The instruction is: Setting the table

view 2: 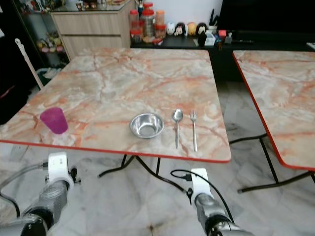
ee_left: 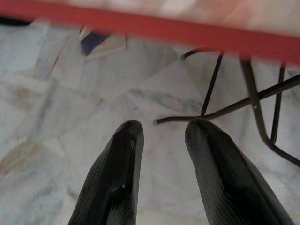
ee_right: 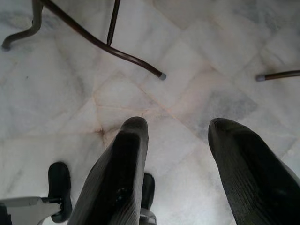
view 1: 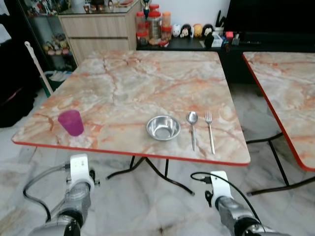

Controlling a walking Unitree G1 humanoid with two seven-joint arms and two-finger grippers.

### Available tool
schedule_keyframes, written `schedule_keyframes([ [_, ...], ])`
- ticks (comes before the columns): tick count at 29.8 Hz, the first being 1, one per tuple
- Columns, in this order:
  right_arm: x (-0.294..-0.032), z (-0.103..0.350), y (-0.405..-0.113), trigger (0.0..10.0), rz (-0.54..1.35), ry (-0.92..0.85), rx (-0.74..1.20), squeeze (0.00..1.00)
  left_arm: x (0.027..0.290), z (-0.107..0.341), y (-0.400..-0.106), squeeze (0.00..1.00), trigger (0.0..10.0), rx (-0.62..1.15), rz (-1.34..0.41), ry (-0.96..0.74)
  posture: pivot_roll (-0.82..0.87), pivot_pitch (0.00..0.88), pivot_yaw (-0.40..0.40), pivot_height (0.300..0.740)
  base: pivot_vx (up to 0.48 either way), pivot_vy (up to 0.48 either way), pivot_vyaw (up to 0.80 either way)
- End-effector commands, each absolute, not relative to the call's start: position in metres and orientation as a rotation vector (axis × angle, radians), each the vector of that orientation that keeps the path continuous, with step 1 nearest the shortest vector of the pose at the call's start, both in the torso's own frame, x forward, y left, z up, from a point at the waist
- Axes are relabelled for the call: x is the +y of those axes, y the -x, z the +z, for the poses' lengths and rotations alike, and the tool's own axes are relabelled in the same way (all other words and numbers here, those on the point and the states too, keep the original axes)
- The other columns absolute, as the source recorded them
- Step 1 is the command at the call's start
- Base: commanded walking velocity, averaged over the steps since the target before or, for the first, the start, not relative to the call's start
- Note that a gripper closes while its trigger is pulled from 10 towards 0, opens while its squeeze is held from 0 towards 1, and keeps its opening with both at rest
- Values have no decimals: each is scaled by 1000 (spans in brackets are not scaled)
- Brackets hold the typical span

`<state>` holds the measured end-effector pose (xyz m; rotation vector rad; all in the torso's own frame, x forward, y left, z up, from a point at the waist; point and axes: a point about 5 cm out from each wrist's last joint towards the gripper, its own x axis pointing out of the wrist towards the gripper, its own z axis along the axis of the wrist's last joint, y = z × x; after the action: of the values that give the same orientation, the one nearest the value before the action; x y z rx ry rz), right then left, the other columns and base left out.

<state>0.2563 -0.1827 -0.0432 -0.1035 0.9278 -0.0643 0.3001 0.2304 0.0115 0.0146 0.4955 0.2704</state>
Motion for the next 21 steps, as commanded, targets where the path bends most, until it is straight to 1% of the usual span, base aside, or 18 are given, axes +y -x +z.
schedule_keyframes([
  [1,-182,-41,-259,10000,-68,99,918,0,225,-6,-286,0,10000,595,250,-21,-4,6,41,740,0,0,0],
  [2,-182,-41,-259,10000,-71,98,918,0,223,-11,-282,0,10000,634,235,-27,-18,1,46,740,0,-244,0],
  [9,-183,-42,-257,10000,-77,95,920,0,213,-31,-262,0,10000,728,193,-25,-30,0,48,740,0,-251,0],
  [18,-184,-43,-257,10000,-75,99,923,0,208,-37,-257,0,10000,769,159,-62,-32,0,51,740,0,-247,0],
  [21,-184,-43,-257,10000,-75,100,922,0,208,-37,-257,0,10000,764,173,-45,-32,0,51,740,0,0,0],
])
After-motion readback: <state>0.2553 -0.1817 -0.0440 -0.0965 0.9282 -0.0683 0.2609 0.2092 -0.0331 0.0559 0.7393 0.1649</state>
